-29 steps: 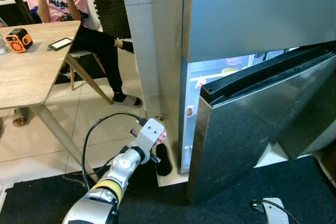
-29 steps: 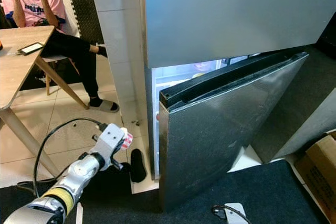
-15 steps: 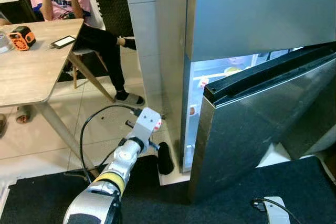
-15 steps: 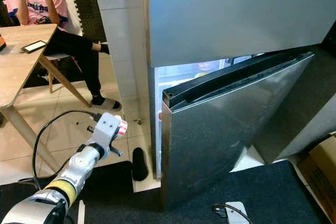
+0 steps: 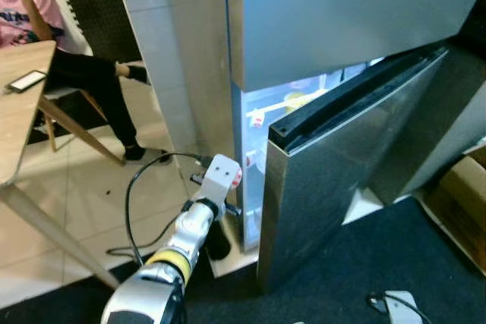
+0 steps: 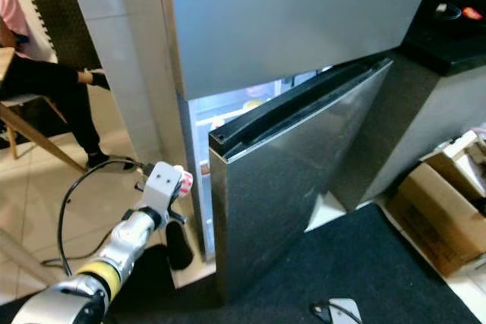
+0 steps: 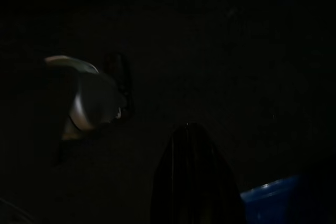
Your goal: Restocking fridge
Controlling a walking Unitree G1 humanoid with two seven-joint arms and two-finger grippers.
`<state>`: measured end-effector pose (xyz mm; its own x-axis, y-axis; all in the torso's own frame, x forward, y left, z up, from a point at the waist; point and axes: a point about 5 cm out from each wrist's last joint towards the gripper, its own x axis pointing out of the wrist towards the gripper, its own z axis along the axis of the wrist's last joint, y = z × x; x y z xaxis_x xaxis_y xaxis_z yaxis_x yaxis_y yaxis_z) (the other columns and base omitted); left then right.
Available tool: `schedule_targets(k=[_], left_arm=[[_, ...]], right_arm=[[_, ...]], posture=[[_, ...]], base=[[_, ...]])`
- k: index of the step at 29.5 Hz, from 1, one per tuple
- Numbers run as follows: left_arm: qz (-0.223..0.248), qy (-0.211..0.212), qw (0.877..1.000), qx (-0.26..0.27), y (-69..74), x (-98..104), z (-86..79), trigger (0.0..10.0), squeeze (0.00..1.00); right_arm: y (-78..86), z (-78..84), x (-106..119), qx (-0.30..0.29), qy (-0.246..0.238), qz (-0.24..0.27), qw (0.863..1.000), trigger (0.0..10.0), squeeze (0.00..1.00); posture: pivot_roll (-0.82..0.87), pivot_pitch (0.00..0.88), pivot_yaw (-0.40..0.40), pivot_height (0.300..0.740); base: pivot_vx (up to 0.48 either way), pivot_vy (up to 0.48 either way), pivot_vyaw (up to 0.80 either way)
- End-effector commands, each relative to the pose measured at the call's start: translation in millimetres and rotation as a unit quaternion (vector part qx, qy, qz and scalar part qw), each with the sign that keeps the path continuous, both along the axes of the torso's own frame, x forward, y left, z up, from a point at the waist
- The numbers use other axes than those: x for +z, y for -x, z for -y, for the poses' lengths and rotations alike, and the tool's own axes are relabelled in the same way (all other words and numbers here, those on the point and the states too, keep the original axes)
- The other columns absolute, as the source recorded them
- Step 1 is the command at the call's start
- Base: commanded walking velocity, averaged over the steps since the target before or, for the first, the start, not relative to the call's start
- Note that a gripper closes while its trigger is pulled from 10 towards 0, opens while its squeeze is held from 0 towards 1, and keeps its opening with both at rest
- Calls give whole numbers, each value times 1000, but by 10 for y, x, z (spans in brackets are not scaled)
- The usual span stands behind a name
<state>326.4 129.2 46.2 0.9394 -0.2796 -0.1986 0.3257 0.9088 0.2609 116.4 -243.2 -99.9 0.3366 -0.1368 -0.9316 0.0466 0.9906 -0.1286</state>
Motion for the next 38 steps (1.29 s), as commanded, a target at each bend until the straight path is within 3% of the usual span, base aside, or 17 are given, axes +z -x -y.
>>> schedule_targets(k=[1, 19, 24, 32, 38], left_arm=[[3, -8, 1000, 4, 8, -4, -62, 10000, 0], [1, 41, 999, -22, -57, 88, 145, 10000, 0], [-1, 59, 996, -61, -47, 110, 280, 10000, 0], [-22, 40, 992, -117, 47, 20, 452, 10000, 0], [-45, 28, 991, -122, 98, -69, 431, 10000, 0]], right_arm=[[-12, -1, 4, -4, 1, 6, 1000, 10000, 0], [23, 18, -3, 1, 15, -6, 1000, 10000, 0], [53, 40, -7, 1, 22, -11, 1000, 10000, 0], [55, 17, -13, 2, 22, -11, 1000, 10000, 0], [35, 11, -9, 6, 23, -7, 1000, 10000, 0]], posture=[[-21, 23, 33, 740], [-30, 24, 37, 740], [-35, 23, 40, 740], [-42, 12, 43, 740], [-41, 29, 44, 740]], base=[[0, 0, 0], [0, 0, 0], [0, 0, 0], [0, 0, 0], [0, 0, 0]])
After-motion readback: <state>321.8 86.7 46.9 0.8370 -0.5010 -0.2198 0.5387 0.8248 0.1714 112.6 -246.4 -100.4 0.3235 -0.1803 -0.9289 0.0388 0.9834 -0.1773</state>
